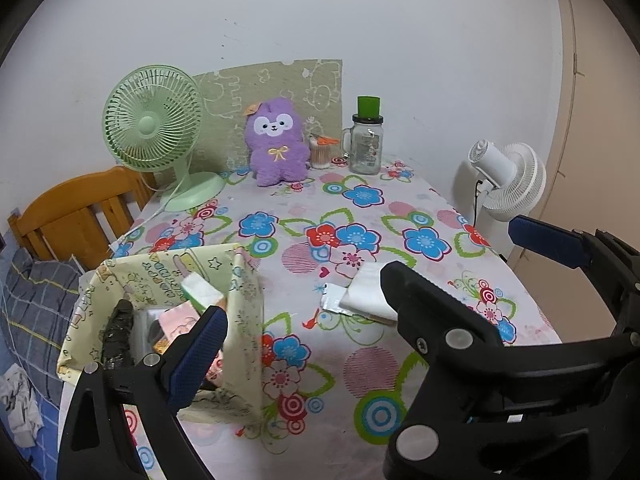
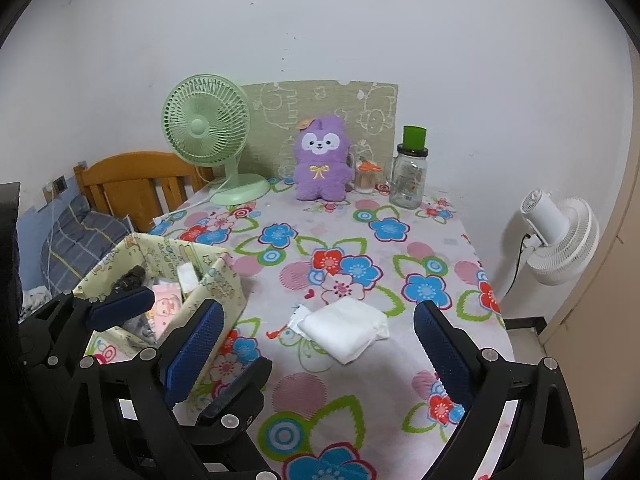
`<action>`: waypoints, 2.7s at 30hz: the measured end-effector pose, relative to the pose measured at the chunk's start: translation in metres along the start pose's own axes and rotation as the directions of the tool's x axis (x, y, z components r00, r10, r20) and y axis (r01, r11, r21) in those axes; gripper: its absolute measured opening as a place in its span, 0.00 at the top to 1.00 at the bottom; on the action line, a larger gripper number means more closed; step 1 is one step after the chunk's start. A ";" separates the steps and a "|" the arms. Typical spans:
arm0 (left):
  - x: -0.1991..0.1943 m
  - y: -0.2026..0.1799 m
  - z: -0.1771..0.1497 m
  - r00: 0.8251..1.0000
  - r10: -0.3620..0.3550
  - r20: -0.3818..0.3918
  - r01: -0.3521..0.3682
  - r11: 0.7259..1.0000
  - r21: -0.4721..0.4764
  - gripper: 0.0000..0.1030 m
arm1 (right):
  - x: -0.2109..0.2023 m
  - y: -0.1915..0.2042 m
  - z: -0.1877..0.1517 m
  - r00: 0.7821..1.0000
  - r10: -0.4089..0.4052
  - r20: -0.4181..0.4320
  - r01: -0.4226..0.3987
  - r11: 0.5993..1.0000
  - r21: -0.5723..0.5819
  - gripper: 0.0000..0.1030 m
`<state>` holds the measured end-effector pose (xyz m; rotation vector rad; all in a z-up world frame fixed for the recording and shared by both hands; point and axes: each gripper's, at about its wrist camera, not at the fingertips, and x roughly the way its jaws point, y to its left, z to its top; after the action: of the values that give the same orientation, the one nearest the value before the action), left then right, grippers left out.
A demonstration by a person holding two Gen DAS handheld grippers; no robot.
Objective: Organize soft objects
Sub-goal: 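Withdraw both tools from the storage box toward the white cloth, then lower the right tool onto the white cloth and close on its edge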
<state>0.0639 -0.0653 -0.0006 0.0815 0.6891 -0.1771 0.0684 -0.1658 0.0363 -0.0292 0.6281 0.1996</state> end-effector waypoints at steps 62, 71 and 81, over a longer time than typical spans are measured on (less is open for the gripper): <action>0.125 -0.034 -0.027 0.980 -0.098 -0.171 0.102 0.995 0.019 0.00 | 0.157 -0.050 -0.046 0.958 0.117 -0.262 -0.125 0.992 -0.014 0.69; 0.119 -0.039 -0.026 0.985 -0.059 -0.162 0.068 0.996 0.049 0.01 | 0.146 -0.058 -0.049 0.962 0.124 -0.244 -0.128 0.992 0.000 0.94; 0.129 -0.038 -0.026 0.985 0.003 -0.175 0.008 0.998 0.061 0.01 | 0.134 -0.083 -0.056 0.969 0.084 -0.232 -0.073 0.996 0.057 0.98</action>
<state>0.1378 -0.1164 -0.1035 0.1562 0.8597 -0.1946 0.1582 -0.2285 -0.0906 0.0194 0.8704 0.2595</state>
